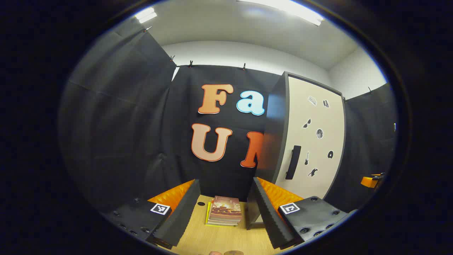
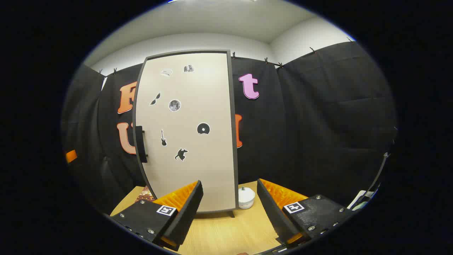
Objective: Open the cabinet door with the right hand, grasp the bottle in the cabinet with the left hand and place it on the coaster, then close the cabinet door with the right hand.
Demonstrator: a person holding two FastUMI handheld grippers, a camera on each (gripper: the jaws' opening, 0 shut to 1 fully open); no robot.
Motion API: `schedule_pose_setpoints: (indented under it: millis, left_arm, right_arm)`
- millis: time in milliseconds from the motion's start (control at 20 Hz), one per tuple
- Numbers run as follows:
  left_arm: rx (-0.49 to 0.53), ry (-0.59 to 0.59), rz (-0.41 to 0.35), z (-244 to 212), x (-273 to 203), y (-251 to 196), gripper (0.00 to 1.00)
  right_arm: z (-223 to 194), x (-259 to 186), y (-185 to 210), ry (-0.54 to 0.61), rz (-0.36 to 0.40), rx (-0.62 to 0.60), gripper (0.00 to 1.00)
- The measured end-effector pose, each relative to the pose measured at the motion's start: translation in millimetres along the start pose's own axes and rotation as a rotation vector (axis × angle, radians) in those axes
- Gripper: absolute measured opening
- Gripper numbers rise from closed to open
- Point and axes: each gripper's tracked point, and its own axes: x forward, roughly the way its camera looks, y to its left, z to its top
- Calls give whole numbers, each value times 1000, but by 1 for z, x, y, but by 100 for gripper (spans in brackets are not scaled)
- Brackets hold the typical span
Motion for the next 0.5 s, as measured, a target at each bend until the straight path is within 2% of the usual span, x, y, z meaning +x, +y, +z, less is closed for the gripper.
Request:
schedule_pose_setpoints:
  millis: [250,500]
  left_arm:
    - [13,6,24,5,-11,-7,96]
    - [59,-2,3,18,-2,0,93]
  right_arm:
    - [-1,-2,-8,12,27,-4,95]
    - [2,-14,-8,5,-5,-49,95]
